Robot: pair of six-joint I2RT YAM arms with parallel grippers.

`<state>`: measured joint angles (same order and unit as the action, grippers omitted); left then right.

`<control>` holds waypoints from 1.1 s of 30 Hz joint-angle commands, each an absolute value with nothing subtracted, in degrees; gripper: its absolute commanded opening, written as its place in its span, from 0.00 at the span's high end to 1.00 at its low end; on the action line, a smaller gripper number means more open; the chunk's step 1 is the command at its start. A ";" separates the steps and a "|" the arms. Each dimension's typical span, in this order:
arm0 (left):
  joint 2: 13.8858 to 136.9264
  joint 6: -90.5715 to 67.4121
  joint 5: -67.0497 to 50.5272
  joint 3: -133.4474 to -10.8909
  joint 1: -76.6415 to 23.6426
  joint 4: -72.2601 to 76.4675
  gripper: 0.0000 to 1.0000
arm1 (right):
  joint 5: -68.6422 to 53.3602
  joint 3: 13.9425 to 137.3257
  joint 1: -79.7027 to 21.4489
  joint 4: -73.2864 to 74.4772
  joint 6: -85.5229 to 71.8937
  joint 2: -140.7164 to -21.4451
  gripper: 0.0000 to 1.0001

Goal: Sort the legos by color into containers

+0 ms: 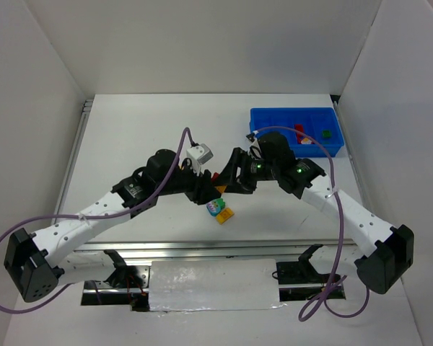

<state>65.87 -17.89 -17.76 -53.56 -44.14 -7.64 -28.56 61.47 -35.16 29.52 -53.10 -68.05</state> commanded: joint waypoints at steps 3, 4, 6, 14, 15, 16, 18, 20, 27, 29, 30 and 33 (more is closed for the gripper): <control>67.58 -15.73 -18.81 -56.78 -44.38 -6.42 1.00 | -26.63 62.05 -36.56 28.57 -52.65 -67.41 0.50; 67.76 -15.65 -18.37 -56.95 -44.38 -6.59 0.99 | -26.63 61.88 -36.48 28.30 -52.73 -67.15 0.53; 68.20 -15.38 -18.19 -57.39 -44.38 -6.94 0.91 | -26.89 61.87 -36.56 27.86 -52.73 -67.06 0.67; 66.71 -15.47 -17.05 -57.22 -44.39 -6.68 0.37 | -28.39 61.08 -36.39 22.25 -51.59 -67.24 0.95; 66.45 -15.47 -17.05 -57.22 -44.47 -6.68 0.31 | -28.39 61.00 -36.30 21.71 -50.81 -67.32 0.95; 66.18 -15.47 -16.88 -57.39 -44.47 -6.94 0.01 | -28.21 61.00 -36.12 21.19 -50.19 -67.24 0.97; 65.66 -15.29 -17.92 -58.00 -44.47 -8.17 0.00 | -28.74 60.73 -34.55 19.43 -47.48 -67.06 1.00; 65.39 -14.42 -18.72 -59.75 -44.38 -11.94 0.00 | -31.09 60.47 -32.09 17.77 -45.19 -66.54 1.00; 63.28 -13.71 -26.88 -63.45 -44.30 -18.89 0.00 | -58.42 57.56 -18.55 11.41 -26.95 -65.65 1.00; 63.80 -13.80 -31.10 -65.03 -44.30 -19.94 0.01 | -61.51 60.36 -18.37 17.74 -20.86 -65.74 1.00; 64.24 -13.89 -32.24 -65.65 -44.21 -20.39 0.00 | -65.09 60.29 -18.28 17.41 -19.18 -64.96 1.00; 65.83 -13.97 -33.14 -69.16 -44.21 -22.50 0.01 | -70.55 57.84 -18.37 13.72 -18.37 -62.50 1.00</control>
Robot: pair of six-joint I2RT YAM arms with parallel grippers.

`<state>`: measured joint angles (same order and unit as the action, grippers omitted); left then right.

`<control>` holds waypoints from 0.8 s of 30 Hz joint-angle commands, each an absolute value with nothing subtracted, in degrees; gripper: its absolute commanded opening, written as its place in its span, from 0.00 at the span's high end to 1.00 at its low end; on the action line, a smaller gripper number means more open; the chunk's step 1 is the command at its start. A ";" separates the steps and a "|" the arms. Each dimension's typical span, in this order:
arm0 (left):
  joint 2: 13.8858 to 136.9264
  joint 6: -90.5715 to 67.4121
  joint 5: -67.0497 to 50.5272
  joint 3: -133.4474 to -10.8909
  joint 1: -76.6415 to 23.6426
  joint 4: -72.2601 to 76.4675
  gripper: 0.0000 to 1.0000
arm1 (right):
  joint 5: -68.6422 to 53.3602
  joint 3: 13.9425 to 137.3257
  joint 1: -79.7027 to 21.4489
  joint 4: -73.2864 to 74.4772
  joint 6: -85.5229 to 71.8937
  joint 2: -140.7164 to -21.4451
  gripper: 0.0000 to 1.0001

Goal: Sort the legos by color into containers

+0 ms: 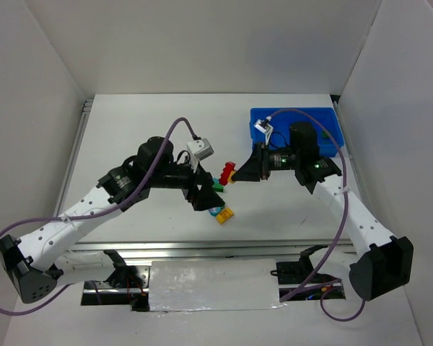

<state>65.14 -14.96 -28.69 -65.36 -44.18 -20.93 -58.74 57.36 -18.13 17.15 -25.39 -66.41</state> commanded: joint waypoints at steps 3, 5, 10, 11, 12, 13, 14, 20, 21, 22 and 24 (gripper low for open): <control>65.92 -15.64 -31.73 -70.48 -43.69 -22.41 0.01 | -75.22 55.64 -18.54 11.00 -17.67 -60.65 1.00; 65.57 -16.43 -32.60 -70.58 -43.42 -21.19 0.01 | -77.94 53.63 -18.54 7.32 -21.07 -59.94 1.00; 66.97 -18.01 -35.85 -70.84 -43.15 -19.42 0.01 | -80.25 53.61 -18.98 5.70 -22.50 -58.89 1.00; 67.41 -18.37 -36.64 -70.93 -43.15 -19.08 0.01 | -79.72 54.66 -19.68 7.28 -20.67 -58.97 1.00; 67.76 -18.80 -37.35 -70.93 -43.15 -18.29 0.00 | -79.02 55.19 -20.30 8.69 -19.61 -59.06 1.00; 68.20 -19.16 -37.88 -70.93 -43.15 -17.67 0.00 | -78.49 55.63 -21.00 10.62 -18.90 -59.06 1.00; 68.46 -19.68 -38.32 -70.93 -43.15 -16.97 0.01 | -77.09 56.16 -21.61 11.16 -18.29 -59.24 1.00; 69.34 -22.50 -44.03 -70.49 -43.07 -10.82 0.20 | -73.22 54.14 -23.38 5.64 -22.93 -57.66 1.00; 69.52 -22.76 -44.82 -70.49 -43.07 -10.46 0.29 | -72.95 53.88 -23.47 4.75 -23.55 -57.40 1.00; 70.04 -22.68 -45.69 -70.49 -43.07 -10.37 0.38 | -72.60 53.70 -23.55 3.53 -24.42 -57.13 1.00; 70.83 -22.41 -46.75 -70.58 -43.07 -10.90 0.65 | -71.46 53.61 -23.47 1.94 -25.31 -56.78 0.99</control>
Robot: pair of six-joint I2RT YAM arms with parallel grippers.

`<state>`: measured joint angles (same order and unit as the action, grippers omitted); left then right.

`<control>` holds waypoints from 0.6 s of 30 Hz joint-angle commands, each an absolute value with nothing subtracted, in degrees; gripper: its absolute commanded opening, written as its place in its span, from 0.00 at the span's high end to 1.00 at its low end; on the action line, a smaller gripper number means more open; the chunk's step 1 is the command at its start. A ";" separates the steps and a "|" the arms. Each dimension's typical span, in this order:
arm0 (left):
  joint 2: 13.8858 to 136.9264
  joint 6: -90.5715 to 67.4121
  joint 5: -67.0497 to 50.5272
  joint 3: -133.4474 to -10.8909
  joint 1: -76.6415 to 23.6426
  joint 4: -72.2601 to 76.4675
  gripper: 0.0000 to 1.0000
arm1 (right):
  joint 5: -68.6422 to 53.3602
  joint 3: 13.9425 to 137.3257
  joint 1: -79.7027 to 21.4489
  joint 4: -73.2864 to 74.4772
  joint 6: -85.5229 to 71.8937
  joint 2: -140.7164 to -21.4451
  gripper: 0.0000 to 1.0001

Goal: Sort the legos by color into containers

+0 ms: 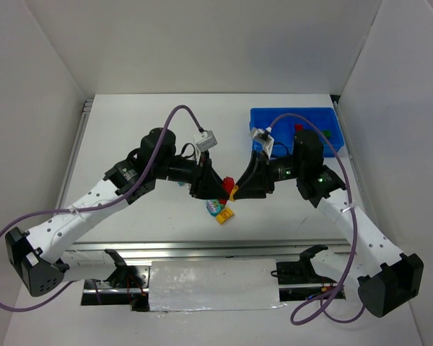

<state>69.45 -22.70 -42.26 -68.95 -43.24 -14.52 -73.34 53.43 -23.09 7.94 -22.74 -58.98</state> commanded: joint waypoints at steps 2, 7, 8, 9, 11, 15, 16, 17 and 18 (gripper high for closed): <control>71.36 -22.41 -47.63 -70.75 -43.07 -10.90 0.79 | -71.02 53.44 -23.55 1.15 -26.45 -56.78 0.95; 72.33 -20.57 -49.30 -71.54 -43.07 -12.03 1.00 | -69.62 55.01 -23.12 4.20 -25.51 -57.04 0.14; 72.51 -18.83 -50.09 -72.07 -43.07 -12.82 1.00 | -67.96 55.98 -22.85 7.44 -23.66 -56.61 0.10; 73.03 -17.59 -50.18 -72.59 -43.07 -15.18 1.00 | -66.29 57.99 -22.50 12.52 -20.34 -56.43 0.07; 73.74 -14.61 -50.62 -73.65 -43.07 -18.00 1.00 | -66.70 59.49 -22.24 13.97 -19.69 -56.42 0.00; 75.23 -11.78 -52.73 -75.06 -43.07 -22.58 1.00 | -69.69 62.13 -22.41 14.59 -20.48 -57.83 0.03; 75.23 -11.60 -53.00 -75.15 -43.07 -22.76 1.00 | -70.22 61.96 -22.24 14.33 -20.65 -57.92 0.06; 74.97 -11.60 -53.00 -75.15 -43.07 -22.50 1.00 | -70.57 61.61 -22.32 13.63 -21.09 -58.01 0.14; 74.88 -11.86 -52.74 -75.15 -43.07 -21.89 1.00 | -71.01 61.09 -22.24 12.49 -21.70 -57.92 0.22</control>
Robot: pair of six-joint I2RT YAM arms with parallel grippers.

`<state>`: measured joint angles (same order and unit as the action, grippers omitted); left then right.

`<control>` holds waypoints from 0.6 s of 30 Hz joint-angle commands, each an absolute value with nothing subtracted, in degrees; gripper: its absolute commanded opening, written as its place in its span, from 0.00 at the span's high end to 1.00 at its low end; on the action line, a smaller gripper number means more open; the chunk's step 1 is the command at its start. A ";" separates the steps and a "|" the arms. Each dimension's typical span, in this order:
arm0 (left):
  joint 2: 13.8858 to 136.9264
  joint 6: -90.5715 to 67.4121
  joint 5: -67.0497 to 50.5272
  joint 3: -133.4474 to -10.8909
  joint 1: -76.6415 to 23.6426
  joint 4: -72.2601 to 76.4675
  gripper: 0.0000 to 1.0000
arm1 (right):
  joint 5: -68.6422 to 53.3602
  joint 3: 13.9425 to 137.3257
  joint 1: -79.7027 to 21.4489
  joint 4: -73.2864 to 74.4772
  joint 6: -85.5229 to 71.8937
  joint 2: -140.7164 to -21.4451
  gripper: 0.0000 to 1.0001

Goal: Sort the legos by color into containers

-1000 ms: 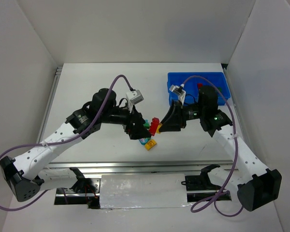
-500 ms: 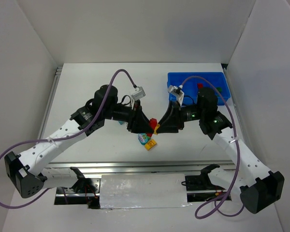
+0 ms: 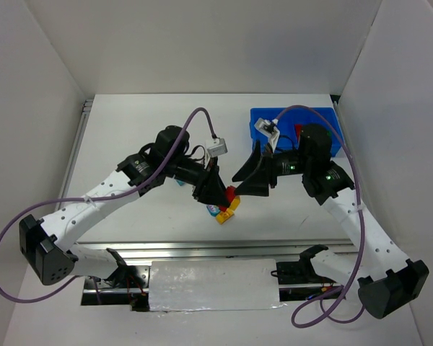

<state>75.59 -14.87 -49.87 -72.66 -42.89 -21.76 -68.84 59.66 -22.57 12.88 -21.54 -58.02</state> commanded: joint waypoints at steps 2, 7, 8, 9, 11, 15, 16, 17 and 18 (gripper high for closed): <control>74.79 -12.04 -52.56 -75.23 -43.07 -21.53 1.00 | -71.63 61.08 -22.41 12.74 -21.62 -58.10 0.31; 75.23 -12.65 -53.70 -75.50 -43.15 -20.66 1.00 | -66.72 62.93 -22.50 21.27 -15.74 -58.54 0.13; 75.41 -12.83 -53.88 -75.50 -43.07 -20.39 1.00 | -66.54 62.67 -22.41 21.10 -15.82 -58.54 0.13; 75.41 -12.83 -54.05 -75.41 -43.07 -20.30 1.00 | -66.62 62.49 -22.41 20.75 -15.99 -58.71 0.13; 75.32 -12.92 -54.05 -75.41 -43.07 -19.78 1.00 | -66.62 62.58 -22.67 21.26 -15.74 -59.15 0.14; 75.23 -13.09 -53.88 -75.85 -43.07 -19.60 1.00 | -67.41 62.84 -23.73 23.03 -14.68 -60.29 0.19; 75.32 -13.10 -53.79 -76.11 -43.07 -19.60 1.00 | -67.24 62.75 -24.34 22.77 -14.94 -60.29 0.19; 75.50 -13.18 -53.88 -76.11 -43.07 -19.43 1.00 | -67.15 62.49 -24.87 22.15 -15.20 -60.29 0.19; 75.76 -13.10 -54.14 -76.37 -43.07 -19.60 1.00 | -66.89 62.40 -25.13 21.89 -15.29 -60.47 0.19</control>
